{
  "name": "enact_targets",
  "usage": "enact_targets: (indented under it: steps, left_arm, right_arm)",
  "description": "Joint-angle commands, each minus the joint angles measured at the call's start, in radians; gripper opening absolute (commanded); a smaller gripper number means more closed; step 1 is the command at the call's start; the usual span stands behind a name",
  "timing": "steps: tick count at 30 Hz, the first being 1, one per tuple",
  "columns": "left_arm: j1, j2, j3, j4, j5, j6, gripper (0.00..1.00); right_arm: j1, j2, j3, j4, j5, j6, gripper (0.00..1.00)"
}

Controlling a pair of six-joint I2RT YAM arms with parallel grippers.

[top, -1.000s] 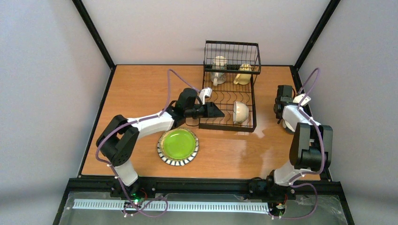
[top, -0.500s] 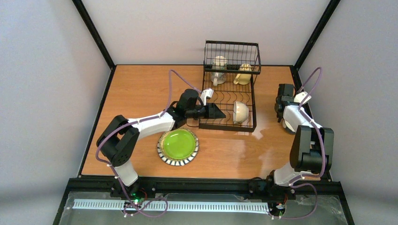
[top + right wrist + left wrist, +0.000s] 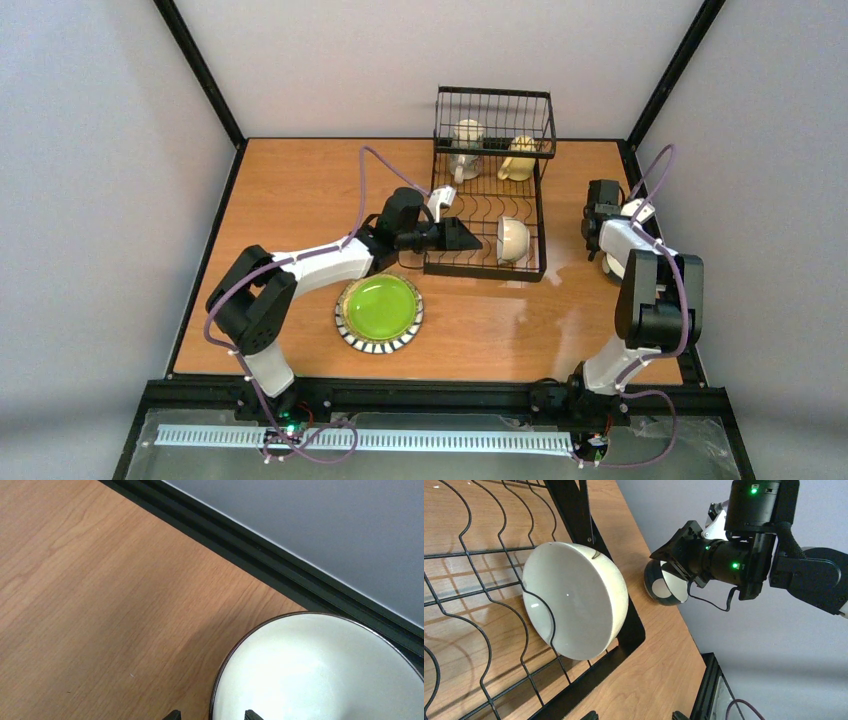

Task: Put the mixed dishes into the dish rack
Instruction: Grab the bowl at the center of the board.

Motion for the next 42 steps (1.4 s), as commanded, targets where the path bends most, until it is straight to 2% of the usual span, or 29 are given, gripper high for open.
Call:
enact_targets:
  steps: [1,3,11,18,21,26,32,40,42]
  left_arm:
    - [-0.008,0.021,0.037,-0.021,-0.006,0.024,0.83]
    - [-0.008,0.021,0.038,-0.021,-0.006,0.027,0.82]
    - [-0.008,0.022,0.034,-0.034,-0.007,0.039,0.83]
    - [-0.007,0.021,0.029,-0.039,-0.006,0.042,0.83]
    - [-0.006,0.021,0.027,-0.04,-0.008,0.041,0.82]
    - [-0.006,0.022,0.024,-0.039,-0.011,0.029,0.83]
    - [-0.006,0.013,0.01,-0.037,-0.019,0.003,0.83]
    - [-0.006,-0.02,-0.002,-0.025,-0.007,-0.063,0.84]
    - [-0.006,-0.033,-0.008,-0.014,-0.003,-0.091,0.88]
  right_arm:
    - [-0.001,0.037,0.024,-0.017,-0.015,0.01,0.72]
    - [-0.001,0.044,0.026,-0.017,-0.022,0.012,0.72]
    - [-0.001,0.065,0.031,-0.031,-0.035,0.023,0.55]
    - [-0.001,0.068,0.018,-0.038,-0.037,0.039,0.28]
    - [-0.002,0.064,0.012,-0.039,-0.037,0.04,0.21]
    - [-0.001,0.046,0.012,-0.042,-0.045,0.04,0.03]
    - [-0.001,-0.009,0.008,-0.039,-0.082,0.036,0.02]
    - [0.012,-0.191,0.014,-0.01,-0.217,0.03,0.02]
    - [0.021,-0.244,0.027,-0.015,-0.256,0.035,0.02]
